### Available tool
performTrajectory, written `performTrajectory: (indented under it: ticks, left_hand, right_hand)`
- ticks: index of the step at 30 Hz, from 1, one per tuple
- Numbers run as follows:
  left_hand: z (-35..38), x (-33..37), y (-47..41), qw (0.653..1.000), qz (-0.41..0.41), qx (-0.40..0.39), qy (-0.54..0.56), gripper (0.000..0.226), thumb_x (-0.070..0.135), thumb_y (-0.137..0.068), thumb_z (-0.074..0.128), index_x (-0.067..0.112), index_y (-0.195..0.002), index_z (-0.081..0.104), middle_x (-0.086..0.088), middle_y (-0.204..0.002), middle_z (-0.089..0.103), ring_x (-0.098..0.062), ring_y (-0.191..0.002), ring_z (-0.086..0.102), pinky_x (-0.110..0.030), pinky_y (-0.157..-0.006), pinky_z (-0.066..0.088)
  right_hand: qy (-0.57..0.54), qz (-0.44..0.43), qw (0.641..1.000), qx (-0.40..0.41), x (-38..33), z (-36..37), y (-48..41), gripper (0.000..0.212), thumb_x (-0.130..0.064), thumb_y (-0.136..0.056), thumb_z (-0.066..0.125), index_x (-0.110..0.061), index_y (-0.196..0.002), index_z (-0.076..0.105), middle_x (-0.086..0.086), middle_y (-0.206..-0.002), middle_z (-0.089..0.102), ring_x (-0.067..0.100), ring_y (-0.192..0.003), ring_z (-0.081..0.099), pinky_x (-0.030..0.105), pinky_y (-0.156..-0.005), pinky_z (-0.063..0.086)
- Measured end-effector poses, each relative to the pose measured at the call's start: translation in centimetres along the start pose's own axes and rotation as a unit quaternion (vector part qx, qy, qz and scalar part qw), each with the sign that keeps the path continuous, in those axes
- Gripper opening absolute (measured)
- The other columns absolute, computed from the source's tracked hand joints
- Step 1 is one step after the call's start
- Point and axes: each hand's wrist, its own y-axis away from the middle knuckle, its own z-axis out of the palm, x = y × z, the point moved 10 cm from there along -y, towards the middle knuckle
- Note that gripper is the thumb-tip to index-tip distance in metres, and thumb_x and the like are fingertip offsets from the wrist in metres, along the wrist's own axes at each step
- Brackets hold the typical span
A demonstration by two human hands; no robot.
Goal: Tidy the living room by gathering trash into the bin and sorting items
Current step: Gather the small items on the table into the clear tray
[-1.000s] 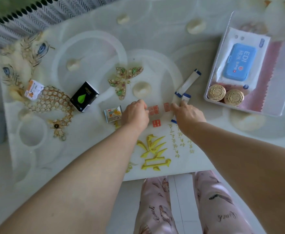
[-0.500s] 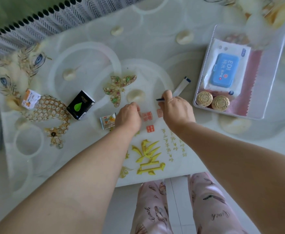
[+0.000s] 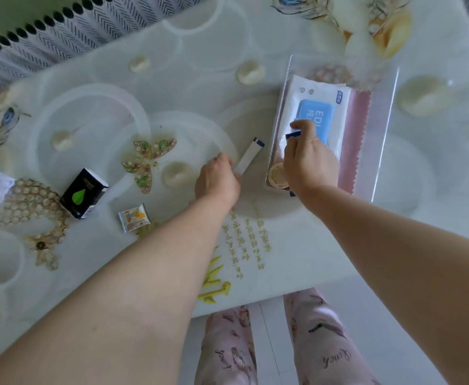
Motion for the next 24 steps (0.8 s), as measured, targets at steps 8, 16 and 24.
performTrajectory:
  ticks: [8, 16, 24]
  left_hand:
    - [1.9, 0.7, -1.2, 0.998, -0.011, 0.024, -0.058, 0.032, 0.017, -0.092, 0.056, 0.017, -0.124, 0.052, -0.006, -0.126, 0.057, -0.027, -0.12, 0.049, -0.037, -0.089, 0.044]
    - [2.6, 0.8, -1.9, 0.994, -0.017, 0.043, -0.103, 0.028, 0.013, -0.092, 0.054, 0.013, -0.12, 0.053, -0.01, -0.121, 0.06, -0.03, -0.114, 0.054, -0.038, -0.084, 0.046]
    - [1.3, -0.2, -0.4, 0.999, -0.042, 0.01, -0.026, 0.015, 0.023, -0.092, 0.057, 0.017, -0.103, 0.065, -0.007, -0.105, 0.067, -0.031, -0.094, 0.06, -0.031, -0.072, 0.044]
  right_hand:
    - [-0.033, 0.016, 0.999, 0.001, 2.2, 0.0, -0.1, 0.04, -0.014, -0.093, 0.033, -0.022, -0.131, 0.042, -0.001, -0.089, 0.061, 0.024, -0.069, 0.05, 0.034, -0.064, 0.039]
    - [-0.049, 0.018, 0.999, 0.015, 2.8, -0.8, -0.2, 0.037, -0.013, -0.092, 0.034, -0.022, -0.128, 0.042, 0.001, -0.1, 0.067, 0.023, -0.068, 0.051, 0.032, -0.059, 0.034]
    - [-0.096, 0.008, 0.995, 0.009, 1.3, -0.6, 1.0, 0.023, -0.024, -0.101, 0.035, -0.021, -0.113, 0.054, -0.003, -0.107, 0.063, 0.022, -0.082, 0.059, 0.033, -0.067, 0.044]
